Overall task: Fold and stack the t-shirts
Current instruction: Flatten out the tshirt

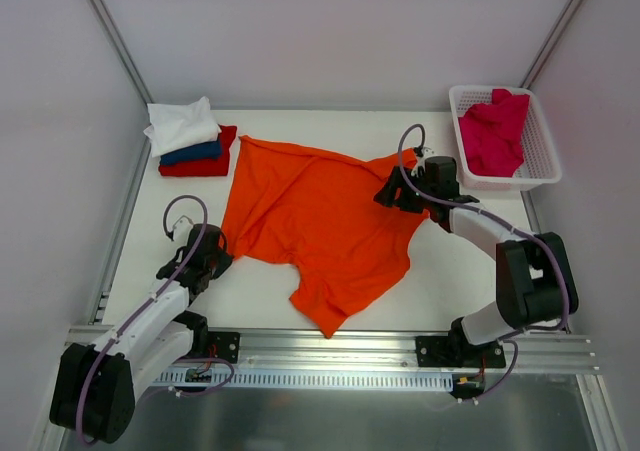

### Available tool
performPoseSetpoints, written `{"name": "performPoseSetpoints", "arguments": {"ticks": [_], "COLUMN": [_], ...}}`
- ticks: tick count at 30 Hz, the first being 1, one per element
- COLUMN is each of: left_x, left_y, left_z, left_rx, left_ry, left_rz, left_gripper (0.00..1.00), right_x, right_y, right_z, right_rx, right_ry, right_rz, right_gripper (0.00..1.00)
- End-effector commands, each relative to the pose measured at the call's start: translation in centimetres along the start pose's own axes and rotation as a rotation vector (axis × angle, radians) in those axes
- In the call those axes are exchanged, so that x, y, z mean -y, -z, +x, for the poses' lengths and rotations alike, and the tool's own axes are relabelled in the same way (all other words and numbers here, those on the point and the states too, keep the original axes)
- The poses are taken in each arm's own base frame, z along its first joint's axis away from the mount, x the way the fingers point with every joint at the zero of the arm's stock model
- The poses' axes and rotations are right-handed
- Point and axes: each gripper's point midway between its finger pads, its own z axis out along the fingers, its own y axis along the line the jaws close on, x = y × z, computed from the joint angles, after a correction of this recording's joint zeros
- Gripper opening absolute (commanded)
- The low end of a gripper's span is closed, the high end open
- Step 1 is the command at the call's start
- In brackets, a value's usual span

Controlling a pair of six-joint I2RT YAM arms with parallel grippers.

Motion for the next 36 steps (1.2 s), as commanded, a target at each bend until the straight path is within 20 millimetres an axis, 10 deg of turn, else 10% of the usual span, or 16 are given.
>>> {"name": "performPoseSetpoints", "arguments": {"ticks": [1, 24, 36], "left_x": [-0.9, -0.9, -0.9], "left_y": [0.3, 0.3, 0.2], "left_z": [0.2, -0.1, -0.1], "left_rx": [0.002, 0.01, 0.006], "left_ry": [-0.003, -0.022, -0.032], "left_rz": [-0.034, -0.044, -0.053], "left_gripper": [0.0, 0.0, 0.0], "right_x": [-1.7, 1.9, 4.0], "right_y": [-1.7, -10.0, -10.7], "right_z": [-2.5, -6.6, -6.7], "right_rx": [0.038, 0.015, 0.033], "right_ry": [0.0, -0.088, -0.106], "right_rz": [-0.072, -0.114, -0.091], "right_gripper": [0.71, 0.68, 0.6]}}
